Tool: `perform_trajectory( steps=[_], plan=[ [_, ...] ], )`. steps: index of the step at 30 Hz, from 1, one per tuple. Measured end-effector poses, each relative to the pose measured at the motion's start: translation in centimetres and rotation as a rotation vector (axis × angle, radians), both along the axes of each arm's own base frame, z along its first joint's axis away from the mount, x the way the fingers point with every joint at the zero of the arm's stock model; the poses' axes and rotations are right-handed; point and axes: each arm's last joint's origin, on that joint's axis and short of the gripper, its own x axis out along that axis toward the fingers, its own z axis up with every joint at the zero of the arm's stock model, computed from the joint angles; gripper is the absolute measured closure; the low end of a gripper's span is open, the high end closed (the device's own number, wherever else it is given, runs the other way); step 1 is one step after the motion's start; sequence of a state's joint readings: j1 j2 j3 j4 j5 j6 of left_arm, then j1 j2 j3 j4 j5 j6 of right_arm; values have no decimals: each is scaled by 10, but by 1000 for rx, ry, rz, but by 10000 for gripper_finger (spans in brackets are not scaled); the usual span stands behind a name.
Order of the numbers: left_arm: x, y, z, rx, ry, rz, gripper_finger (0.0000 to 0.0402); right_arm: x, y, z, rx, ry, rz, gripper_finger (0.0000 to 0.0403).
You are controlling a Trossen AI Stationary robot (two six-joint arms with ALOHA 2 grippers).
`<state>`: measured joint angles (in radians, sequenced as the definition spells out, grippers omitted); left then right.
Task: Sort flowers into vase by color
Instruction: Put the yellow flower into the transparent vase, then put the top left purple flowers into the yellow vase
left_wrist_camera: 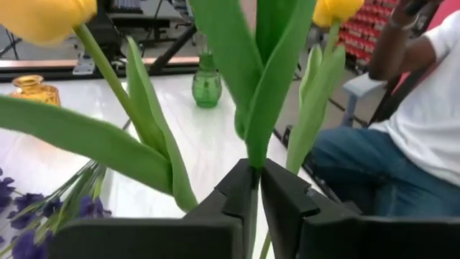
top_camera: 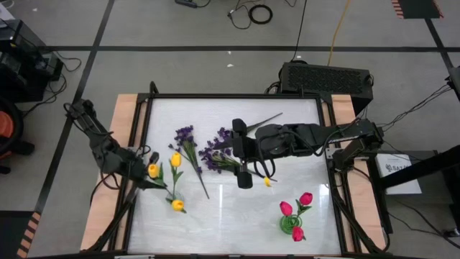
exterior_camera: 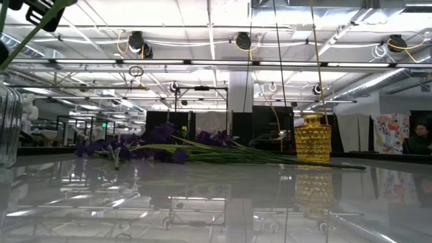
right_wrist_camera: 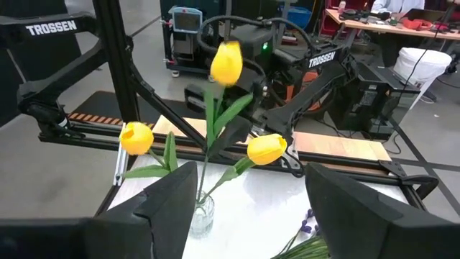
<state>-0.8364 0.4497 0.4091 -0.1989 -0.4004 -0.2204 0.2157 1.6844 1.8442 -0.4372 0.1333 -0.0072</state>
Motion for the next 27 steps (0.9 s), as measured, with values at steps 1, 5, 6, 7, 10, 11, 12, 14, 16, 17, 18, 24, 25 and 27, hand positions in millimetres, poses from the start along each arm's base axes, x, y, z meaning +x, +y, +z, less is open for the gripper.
perform_trajectory(
  steps=[1,5,6,7,10,11,12,14,16,17,18,24,25,27],
  plan=[
    [1,-1,-1,7,6,0,360,0,0,0,0,-1,0,152],
    [2,-2,-6,43,43,-12,341,0,0,0,-1,-1,0,152],
    [2,-2,-7,50,51,-16,336,0,0,0,-1,-1,0,152],
    [1,-2,-8,54,58,-23,330,0,0,0,-1,-1,0,152],
    [0,-3,-9,59,78,-55,309,0,0,0,-1,-1,0,152],
    [0,-2,-10,60,83,-64,300,0,0,0,-1,0,0,152],
    [-1,-2,-10,60,87,-69,290,0,0,0,-1,0,0,152],
    [-3,0,-10,56,92,-69,267,0,0,0,-1,0,0,152],
    [-5,3,-11,64,99,-62,242,0,0,0,-4,-1,1,152],
    [-6,4,-11,62,108,-51,230,0,0,0,-4,0,1,152],
    [-8,7,-13,63,123,-38,220,0,0,0,-4,0,1,152],
    [-22,23,-8,11,284,49,188,0,0,0,-5,1,2,152],
    [-25,26,-4,-6,299,61,188,0,0,0,-4,1,4,152],
    [-28,30,5,-55,305,104,187,0,0,0,-7,0,7,152]
  ],
)
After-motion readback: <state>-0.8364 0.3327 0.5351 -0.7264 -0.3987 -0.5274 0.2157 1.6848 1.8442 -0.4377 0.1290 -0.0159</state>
